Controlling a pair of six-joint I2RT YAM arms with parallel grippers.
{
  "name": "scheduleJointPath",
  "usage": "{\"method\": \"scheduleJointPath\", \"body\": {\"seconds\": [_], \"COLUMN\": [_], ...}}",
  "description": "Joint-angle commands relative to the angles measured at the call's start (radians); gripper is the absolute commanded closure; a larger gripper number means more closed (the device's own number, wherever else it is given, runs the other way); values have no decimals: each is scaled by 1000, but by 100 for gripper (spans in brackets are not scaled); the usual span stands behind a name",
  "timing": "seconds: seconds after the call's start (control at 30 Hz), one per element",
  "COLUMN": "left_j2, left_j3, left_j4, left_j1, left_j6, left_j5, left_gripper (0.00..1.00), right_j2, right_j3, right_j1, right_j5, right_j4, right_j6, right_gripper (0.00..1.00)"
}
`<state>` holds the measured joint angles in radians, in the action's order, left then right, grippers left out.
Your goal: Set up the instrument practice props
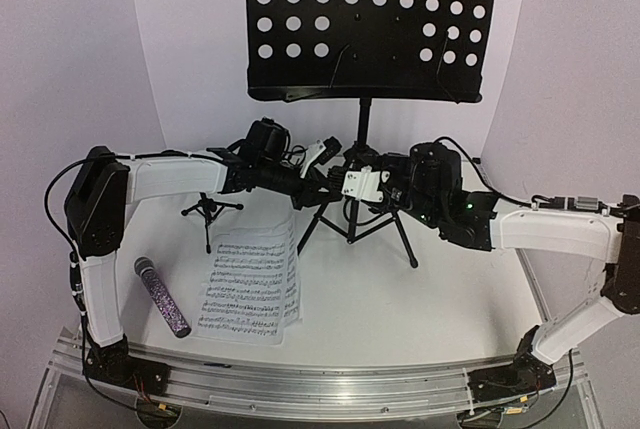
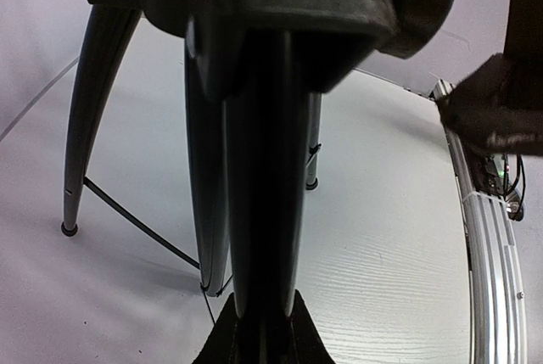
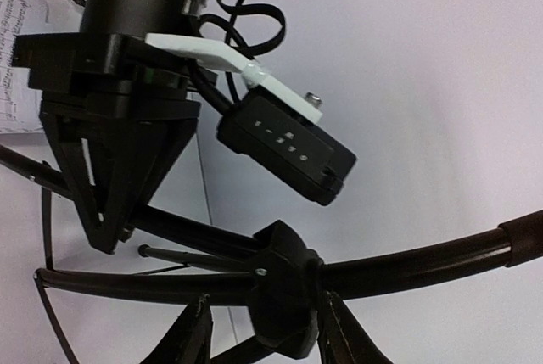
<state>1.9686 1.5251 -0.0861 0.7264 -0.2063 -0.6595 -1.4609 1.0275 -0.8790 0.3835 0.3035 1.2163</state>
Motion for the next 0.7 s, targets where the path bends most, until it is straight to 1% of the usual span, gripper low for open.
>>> {"method": "scheduleJointPath", "body": {"seconds": [0.0,0.33,0.53,0.67], "left_j2": [3,18,18,17], "left_j3": [-45,-26,-31,-31], "left_j4": [-96,-99,-97,-91], "left_j1": [1,1,1,1], "left_j6": [35,20,18,17], "left_j5": [-43,-46,-46,-48], "left_gripper": [100,100,100,100], "right_j2": [2,-3,-17,-14], "right_j3": [22,-14,-23,-42], "right_j1": [-6,-11,-10,-11], "right_j5": [82,115,130,147], "right_j4": [131,137,133,115], "right_j6": [95,138,142,144], "right_gripper": [61,63,66,64]}}
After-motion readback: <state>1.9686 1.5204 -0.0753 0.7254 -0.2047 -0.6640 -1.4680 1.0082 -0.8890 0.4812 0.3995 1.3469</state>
